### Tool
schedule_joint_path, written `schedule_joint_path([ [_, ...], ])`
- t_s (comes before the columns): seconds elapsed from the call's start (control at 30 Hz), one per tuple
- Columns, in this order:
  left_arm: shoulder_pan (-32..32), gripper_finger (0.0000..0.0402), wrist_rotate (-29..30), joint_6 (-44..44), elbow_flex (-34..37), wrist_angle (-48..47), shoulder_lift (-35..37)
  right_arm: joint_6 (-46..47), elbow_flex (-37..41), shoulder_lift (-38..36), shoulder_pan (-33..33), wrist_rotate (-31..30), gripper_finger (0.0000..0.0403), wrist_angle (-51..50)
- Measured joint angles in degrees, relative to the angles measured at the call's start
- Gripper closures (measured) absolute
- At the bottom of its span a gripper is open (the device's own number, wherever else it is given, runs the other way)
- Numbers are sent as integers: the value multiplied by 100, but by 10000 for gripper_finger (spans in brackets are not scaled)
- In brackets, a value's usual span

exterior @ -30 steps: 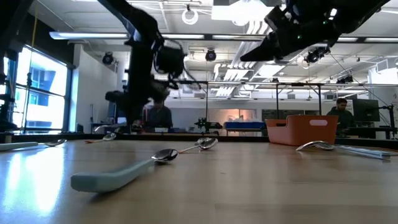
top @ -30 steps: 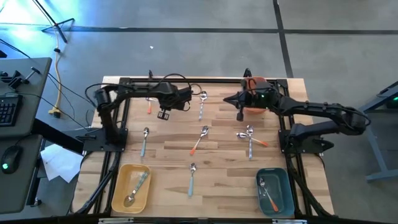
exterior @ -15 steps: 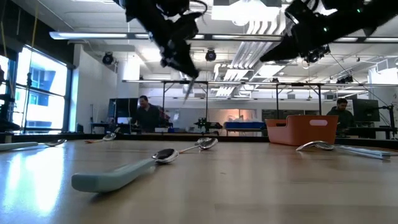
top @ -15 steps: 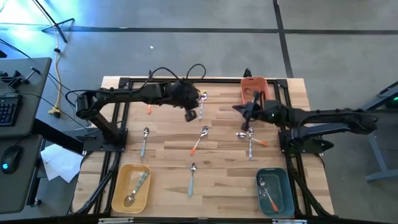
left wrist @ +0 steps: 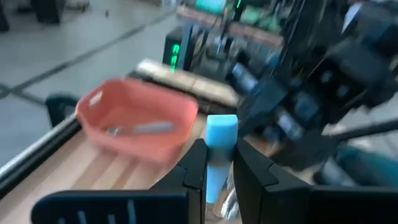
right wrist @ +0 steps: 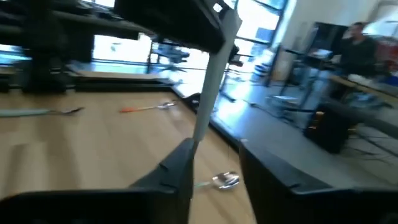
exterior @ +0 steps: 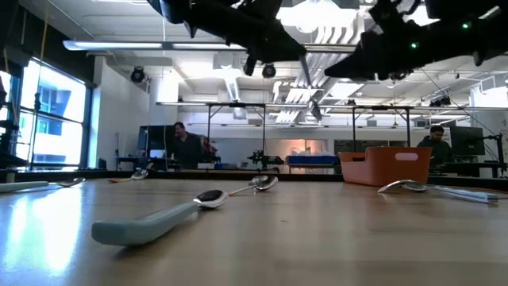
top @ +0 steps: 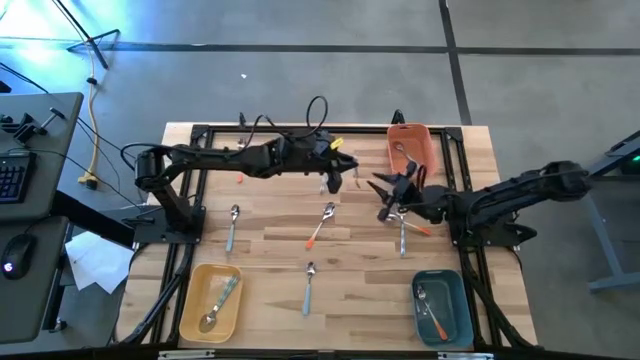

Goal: Sort silverware by color (type)
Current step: Put the top left blue spoon into the orange bin

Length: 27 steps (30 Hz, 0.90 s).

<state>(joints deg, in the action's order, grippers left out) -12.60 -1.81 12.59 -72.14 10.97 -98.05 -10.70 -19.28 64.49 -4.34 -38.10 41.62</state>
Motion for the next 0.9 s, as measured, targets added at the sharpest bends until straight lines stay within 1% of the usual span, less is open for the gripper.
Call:
schedule_joint_path([
  [0.07,51,367,-1,30,-2,235,11,-94,-196,134,4,-151,260,-19],
  [0.17,85,367,26,85,-4,391,12,-147,-393,275,9,-169,227,-12],
  [0.23,111,367,40,134,-2,491,7,-160,-467,335,9,-140,218,-23],
  [0.33,120,367,52,194,-4,554,7,-217,-565,395,34,-132,218,-23],
  [0.43,162,367,121,208,-2,580,7,-273,-641,429,117,-89,238,-22],
  [0.5,181,367,145,212,-2,607,7,-286,-664,428,171,-85,265,-16],
  [0.57,183,367,185,228,-2,663,7,-286,-665,426,222,-44,304,-17],
  [0.67,175,367,246,274,-2,701,7,-279,-668,426,298,57,374,-49],
  [0.7,173,367,291,272,4,700,7,-271,-668,424,317,46,385,-56],
  [0.73,173,367,335,272,4,703,7,-287,-668,424,328,63,388,-53],
  [0.8,172,363,354,275,4,718,7,-287,-668,422,327,77,379,-50],
  [0.9,204,336,555,161,4,704,7,-329,-668,397,326,110,384,-104],
])
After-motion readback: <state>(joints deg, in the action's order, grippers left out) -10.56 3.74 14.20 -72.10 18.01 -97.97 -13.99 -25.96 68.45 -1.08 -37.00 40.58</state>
